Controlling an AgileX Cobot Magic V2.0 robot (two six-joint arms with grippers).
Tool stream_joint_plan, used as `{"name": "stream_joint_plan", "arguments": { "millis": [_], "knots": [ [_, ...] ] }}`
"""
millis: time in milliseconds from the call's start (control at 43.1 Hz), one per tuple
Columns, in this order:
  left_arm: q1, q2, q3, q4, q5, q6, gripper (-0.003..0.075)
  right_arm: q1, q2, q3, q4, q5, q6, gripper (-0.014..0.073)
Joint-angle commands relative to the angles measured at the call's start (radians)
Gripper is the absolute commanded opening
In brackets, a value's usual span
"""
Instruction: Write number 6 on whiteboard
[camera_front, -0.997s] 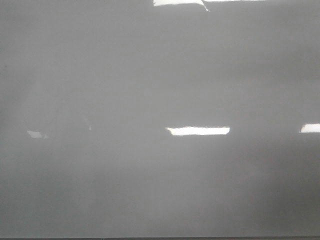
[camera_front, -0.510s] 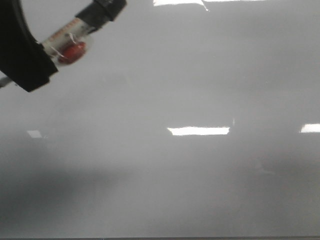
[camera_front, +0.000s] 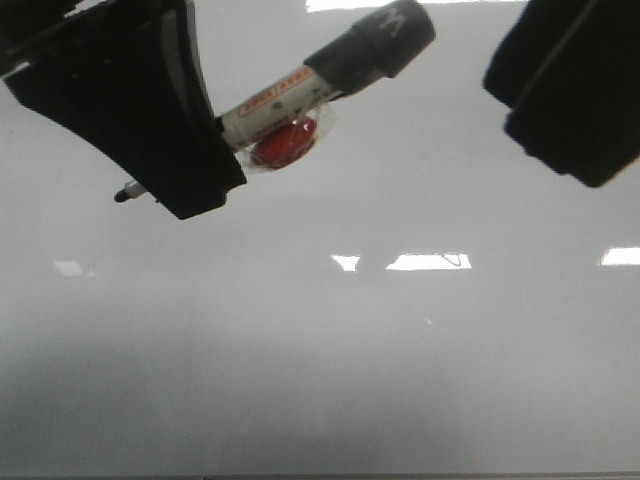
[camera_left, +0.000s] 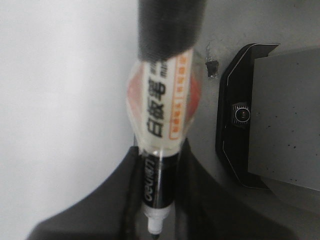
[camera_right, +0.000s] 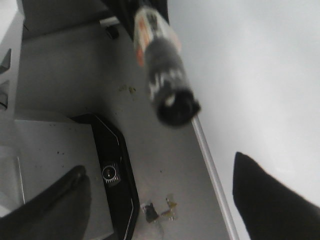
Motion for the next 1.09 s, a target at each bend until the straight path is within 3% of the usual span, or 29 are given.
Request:
{"name": "stream_joint_plan", "arguments": {
  "millis": [0, 209, 579, 950, 1066],
  "knots": [
    [-0.026, -0.029, -0.033, -0.014, -0.046, 0.003, -0.0020, 0.026, 0.006, -0.037, 0.091, -0.083, -0.075, 0.0601],
    [-0.041, -0.029, -0.033, -0.020, -0.050, 0.003, -0.0020, 0.087, 0.037, -0.052, 0.095, -0.157, -0.081, 0.0589],
    [-0.041, -0.029, -0.033, -0.020, -0.054, 0.003, -0.0020, 0.102, 0.050, -0.054, 0.094, -0.185, -0.081, 0.0407],
    [-0.041, -0.029, -0.033, -0.020, -0.065, -0.016, -0.0011, 0.102, 0.050, -0.054, 0.095, -0.189, -0.072, 0.0036],
    [-0.041, -0.029, -0.033, -0.022, -0.073, -0.037, 0.0128, 0.102, 0.050, -0.054, 0.095, -0.189, -0.061, -0.0027]
  ]
}}
